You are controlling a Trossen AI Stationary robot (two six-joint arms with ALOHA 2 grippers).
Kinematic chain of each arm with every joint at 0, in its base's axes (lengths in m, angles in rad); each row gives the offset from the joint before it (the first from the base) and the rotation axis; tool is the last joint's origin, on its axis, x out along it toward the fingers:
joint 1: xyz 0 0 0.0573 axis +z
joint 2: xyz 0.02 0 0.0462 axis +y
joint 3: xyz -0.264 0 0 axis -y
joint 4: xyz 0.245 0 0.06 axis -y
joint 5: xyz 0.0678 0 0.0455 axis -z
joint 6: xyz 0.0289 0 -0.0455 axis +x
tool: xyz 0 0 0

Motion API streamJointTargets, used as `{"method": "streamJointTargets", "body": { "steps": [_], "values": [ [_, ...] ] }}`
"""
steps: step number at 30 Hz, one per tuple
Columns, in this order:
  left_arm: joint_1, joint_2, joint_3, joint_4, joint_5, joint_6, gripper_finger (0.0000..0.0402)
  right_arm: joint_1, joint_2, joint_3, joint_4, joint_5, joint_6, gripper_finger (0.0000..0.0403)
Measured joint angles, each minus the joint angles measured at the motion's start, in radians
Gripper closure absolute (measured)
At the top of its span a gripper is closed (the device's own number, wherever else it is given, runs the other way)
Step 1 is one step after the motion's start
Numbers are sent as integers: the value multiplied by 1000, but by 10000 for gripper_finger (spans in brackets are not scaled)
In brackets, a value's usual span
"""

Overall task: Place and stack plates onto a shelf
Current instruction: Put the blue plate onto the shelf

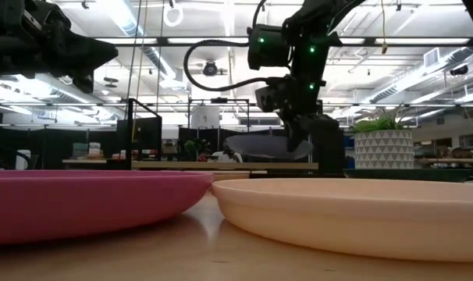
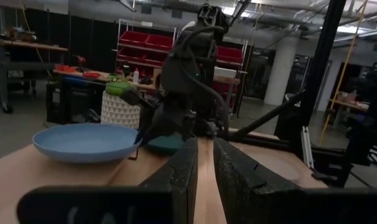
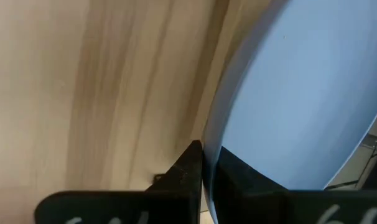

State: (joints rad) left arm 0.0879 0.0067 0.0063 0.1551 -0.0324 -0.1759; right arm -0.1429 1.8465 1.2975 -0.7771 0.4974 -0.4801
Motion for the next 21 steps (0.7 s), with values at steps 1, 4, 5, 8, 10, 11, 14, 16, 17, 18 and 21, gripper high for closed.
{"method": "streamJointTargets", "body": {
  "steps": [1, 4, 5, 8, 10, 11, 14, 16, 17, 18, 21],
  "values": [
    [0, 0, 0, 0, 0, -5, 342, -3, 0, -3, -1, -9, -1, 375],
    [0, 0, 0, 0, 0, -24, 342, -6, 0, -12, 15, -17, 0, 364],
    [0, 0, 0, 0, 0, -24, 342, -6, 0, -14, 15, -18, -1, 359],
    [0, 0, 0, 0, 0, -24, 342, -6, 0, -15, 18, -3, -17, 342],
    [0, 0, 0, 0, 0, -24, 342, -6, 0, -15, 22, 33, -28, 332],
    [0, 0, 0, 0, 0, -24, 342, -6, 0, -15, 27, 48, -29, 327],
    [0, 0, 0, 0, 0, -24, 342, -6, 0, -15, 41, 56, -23, 319],
    [0, 0, 0, 0, 0, -23, 342, -3, 0, -15, 41, 63, -21, 317],
    [0, 0, 0, 0, 0, -23, 342, 0, 0, -15, 44, 82, -21, 316],
    [0, 0, 0, 0, 0, -23, 342, 3, 0, -15, 45, 105, -19, 316],
    [0, 0, 0, 1, 0, -23, 342, 5, 0, -15, 51, 141, -18, 317]
  ]
}}
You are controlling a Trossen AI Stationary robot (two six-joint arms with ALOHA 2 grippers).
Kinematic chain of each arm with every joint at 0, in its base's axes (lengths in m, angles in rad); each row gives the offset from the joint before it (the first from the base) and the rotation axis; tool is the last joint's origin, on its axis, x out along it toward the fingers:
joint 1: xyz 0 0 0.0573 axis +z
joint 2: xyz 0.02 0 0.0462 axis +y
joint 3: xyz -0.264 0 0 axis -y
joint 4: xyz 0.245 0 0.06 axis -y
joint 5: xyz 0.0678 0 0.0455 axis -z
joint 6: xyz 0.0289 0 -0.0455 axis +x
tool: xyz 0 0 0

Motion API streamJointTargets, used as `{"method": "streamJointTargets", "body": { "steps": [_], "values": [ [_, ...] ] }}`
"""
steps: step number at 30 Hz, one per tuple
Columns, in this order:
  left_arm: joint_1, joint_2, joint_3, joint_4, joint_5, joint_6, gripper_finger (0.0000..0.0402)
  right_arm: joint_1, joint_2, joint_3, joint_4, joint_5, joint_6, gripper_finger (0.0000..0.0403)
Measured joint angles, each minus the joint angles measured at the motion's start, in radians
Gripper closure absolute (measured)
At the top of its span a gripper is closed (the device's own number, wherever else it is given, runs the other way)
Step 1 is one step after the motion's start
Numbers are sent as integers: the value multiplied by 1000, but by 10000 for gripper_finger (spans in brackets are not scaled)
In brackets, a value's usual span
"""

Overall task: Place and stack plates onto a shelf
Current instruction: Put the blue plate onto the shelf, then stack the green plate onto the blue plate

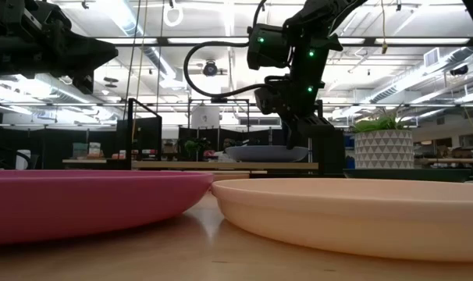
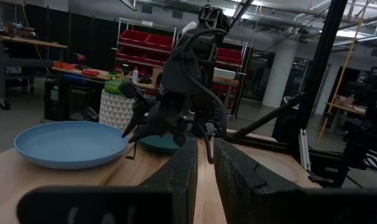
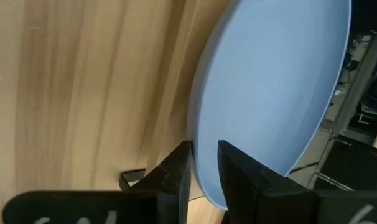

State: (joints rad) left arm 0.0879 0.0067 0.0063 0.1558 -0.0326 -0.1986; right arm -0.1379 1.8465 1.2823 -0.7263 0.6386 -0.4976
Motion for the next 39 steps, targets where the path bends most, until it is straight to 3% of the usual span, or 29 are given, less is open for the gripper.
{"method": "streamJointTargets", "body": {
  "steps": [13, 23, 30, 39],
  "values": [
    [0, 0, 0, 2, 0, 23, 342, 80, 0, 25, -30, 37, 60, 315],
    [0, 0, 0, 38, 0, 160, 342, 136, 0, 60, -186, -291, 480, 311],
    [0, 0, 0, 68, 0, 242, 342, 174, 0, 59, -453, -302, 768, 294],
    [0, 0, 0, 90, 0, 323, 342, 236, -1, -11, -511, -302, 942, 271]
  ]
}}
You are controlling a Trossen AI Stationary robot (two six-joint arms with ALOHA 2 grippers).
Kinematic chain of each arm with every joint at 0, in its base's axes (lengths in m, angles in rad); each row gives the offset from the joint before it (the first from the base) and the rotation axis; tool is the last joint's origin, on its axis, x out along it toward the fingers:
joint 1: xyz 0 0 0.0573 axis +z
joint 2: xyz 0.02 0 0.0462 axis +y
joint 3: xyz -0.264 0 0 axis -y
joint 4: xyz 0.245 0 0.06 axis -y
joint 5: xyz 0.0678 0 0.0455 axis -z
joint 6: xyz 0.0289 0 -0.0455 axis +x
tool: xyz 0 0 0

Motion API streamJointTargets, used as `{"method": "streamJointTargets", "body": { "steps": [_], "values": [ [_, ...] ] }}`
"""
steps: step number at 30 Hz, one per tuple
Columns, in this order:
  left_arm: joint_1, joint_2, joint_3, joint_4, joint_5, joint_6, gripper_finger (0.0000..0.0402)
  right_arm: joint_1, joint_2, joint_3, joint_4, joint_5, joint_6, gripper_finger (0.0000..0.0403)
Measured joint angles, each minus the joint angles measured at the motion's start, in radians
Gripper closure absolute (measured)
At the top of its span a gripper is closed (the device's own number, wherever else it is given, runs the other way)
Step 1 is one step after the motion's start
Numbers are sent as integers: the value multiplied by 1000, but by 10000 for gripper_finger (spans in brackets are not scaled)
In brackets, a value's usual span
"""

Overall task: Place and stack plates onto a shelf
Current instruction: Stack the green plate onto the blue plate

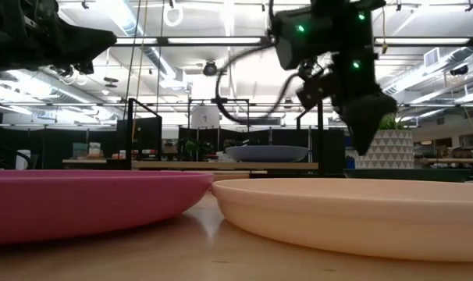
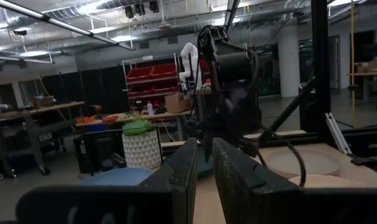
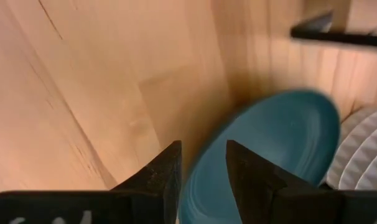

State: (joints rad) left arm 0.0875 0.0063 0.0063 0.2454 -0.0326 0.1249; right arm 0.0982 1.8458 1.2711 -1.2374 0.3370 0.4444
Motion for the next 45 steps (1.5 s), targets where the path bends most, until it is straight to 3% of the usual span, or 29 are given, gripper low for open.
{"method": "streamJointTargets", "body": {
  "steps": [6, 16, 26, 33, 38, 45],
  "values": [
    [0, 0, 0, 16, 0, 3, 342, -1, -29, -107, 17, -39, 62, 270],
    [0, 0, 0, 19, 0, 43, 342, -2, -193, -305, 143, -88, 173, 272],
    [0, 0, 0, 20, 0, 36, 342, -1, -204, -424, 197, -121, 196, 283],
    [0, 0, 0, 20, 0, 24, 342, -1, -204, -436, 202, -109, 151, 339],
    [0, 0, 0, 20, 0, 23, 342, -1, -204, -432, 190, -179, 86, 387],
    [0, 0, 0, 20, 0, 17, 342, 59, -204, -323, 132, -253, -30, 380]
  ]
}}
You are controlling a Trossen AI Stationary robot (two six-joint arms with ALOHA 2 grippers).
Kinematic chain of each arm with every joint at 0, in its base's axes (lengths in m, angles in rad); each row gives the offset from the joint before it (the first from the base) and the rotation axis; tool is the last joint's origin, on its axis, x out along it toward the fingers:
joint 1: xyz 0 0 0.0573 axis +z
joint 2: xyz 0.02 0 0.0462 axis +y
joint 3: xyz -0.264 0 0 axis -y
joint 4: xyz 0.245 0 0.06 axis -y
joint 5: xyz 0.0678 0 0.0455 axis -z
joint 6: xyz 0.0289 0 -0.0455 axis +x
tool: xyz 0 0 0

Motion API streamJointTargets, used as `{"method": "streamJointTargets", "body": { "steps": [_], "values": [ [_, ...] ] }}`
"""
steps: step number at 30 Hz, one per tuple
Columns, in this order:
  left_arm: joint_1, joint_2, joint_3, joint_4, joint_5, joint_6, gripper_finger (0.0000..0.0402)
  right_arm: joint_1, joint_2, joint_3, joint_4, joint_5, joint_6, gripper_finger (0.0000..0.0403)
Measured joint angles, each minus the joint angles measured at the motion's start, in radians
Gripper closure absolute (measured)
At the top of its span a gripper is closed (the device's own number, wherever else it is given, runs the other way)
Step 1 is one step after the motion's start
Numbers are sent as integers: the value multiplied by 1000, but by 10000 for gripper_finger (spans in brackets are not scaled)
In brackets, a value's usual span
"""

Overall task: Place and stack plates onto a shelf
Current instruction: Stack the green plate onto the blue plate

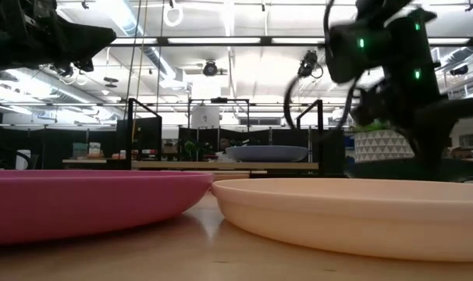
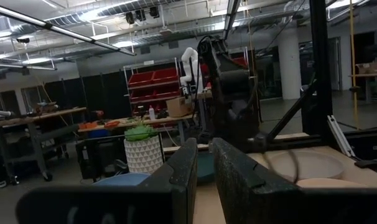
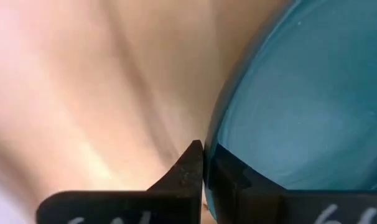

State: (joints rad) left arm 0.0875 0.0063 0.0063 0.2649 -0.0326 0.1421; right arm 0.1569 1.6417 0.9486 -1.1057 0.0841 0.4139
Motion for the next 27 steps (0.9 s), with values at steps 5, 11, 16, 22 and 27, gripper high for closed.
{"method": "streamJointTargets", "body": {
  "steps": [5, 11, 16, 22, 27],
  "values": [
    [0, 0, 0, 0, 0, 0, 342, 72, 0, 125, 6, 5, -182, 385],
    [0, 0, 0, -1, 0, -2, 342, 128, 0, 273, 6, 60, -256, 384],
    [0, 0, 0, -1, 0, -67, 342, 165, 0, 356, 29, 211, -404, 384],
    [0, 0, 0, -8, 0, -184, 342, 110, 3, 368, 133, 331, -624, 384],
    [0, 0, 0, -14, 1, -211, 342, 3, 16, 368, 172, 339, -753, 384]
  ]
}}
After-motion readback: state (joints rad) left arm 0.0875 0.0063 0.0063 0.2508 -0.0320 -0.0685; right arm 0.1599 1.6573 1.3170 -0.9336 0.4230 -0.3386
